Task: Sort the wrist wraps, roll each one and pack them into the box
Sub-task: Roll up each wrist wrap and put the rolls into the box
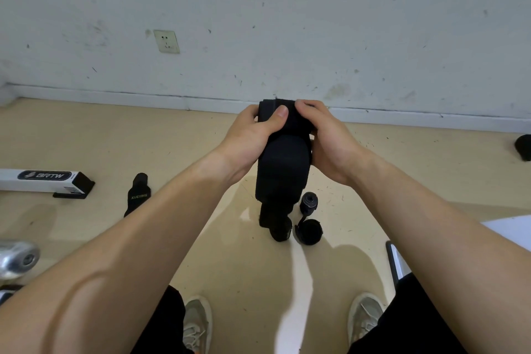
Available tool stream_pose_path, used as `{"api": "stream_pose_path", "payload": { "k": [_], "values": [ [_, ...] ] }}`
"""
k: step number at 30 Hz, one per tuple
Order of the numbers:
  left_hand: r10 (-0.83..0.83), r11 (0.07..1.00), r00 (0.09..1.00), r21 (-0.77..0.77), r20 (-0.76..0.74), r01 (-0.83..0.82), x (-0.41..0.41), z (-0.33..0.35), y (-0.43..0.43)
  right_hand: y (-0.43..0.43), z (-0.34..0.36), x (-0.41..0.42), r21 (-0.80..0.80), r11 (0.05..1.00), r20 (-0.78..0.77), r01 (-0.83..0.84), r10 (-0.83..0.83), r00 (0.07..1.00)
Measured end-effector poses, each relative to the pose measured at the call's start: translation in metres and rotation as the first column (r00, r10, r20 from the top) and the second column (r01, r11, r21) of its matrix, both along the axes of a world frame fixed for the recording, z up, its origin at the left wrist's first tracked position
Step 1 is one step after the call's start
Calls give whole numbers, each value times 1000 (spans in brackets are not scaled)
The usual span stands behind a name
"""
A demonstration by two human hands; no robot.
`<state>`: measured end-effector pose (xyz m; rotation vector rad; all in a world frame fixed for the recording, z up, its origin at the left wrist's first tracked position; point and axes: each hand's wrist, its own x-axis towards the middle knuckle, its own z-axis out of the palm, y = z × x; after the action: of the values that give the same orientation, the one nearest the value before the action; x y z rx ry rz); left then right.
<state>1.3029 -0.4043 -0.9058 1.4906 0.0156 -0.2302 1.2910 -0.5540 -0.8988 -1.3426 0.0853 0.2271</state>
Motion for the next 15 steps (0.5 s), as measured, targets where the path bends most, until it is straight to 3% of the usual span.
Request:
{"api": "stream_pose_path", "payload": {
  "k": [3, 7, 15],
  "values": [
    [2, 1000, 1000, 23, 17, -2, -1, -3, 0, 1, -1, 1, -70, 998, -12, -9, 8, 1000],
    [-24, 1000, 999, 20, 28, 23, -2, -1, 2, -1, -4, 3, -12, 1000, 29, 21, -21, 999],
    [-155, 988, 982, -8, -105, 155, -4, 11, 4, 0, -7, 2, -45, 999, 67, -6, 9, 998]
  ]
}}
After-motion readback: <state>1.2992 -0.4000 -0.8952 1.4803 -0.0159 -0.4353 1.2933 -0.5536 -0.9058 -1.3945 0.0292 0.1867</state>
